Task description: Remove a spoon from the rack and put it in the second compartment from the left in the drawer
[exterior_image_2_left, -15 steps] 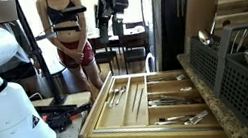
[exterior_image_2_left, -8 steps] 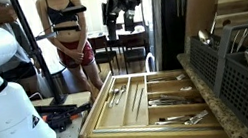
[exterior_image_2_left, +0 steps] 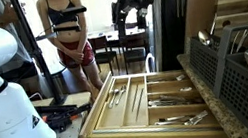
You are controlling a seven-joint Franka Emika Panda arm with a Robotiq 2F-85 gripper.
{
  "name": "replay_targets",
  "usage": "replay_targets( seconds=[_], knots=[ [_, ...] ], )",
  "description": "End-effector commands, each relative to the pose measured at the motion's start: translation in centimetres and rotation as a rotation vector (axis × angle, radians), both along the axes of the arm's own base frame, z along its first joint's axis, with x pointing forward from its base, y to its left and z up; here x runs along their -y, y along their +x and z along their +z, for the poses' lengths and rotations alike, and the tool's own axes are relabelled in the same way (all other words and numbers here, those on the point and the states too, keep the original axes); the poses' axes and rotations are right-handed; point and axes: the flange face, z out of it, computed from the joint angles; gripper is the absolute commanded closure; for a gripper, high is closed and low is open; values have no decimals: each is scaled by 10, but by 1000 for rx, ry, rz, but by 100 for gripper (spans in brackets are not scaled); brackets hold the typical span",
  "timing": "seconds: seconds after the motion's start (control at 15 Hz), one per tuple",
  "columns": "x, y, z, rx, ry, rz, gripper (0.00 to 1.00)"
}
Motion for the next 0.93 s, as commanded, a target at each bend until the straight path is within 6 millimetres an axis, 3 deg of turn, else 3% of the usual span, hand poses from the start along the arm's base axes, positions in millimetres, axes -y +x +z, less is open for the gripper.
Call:
replay_targets(
  seconds=[0.0,0.87],
  knots=[
    [-3,22,4,13,-20,21,0],
    [-20,94,7,13,-25,80,0]
  ],
)
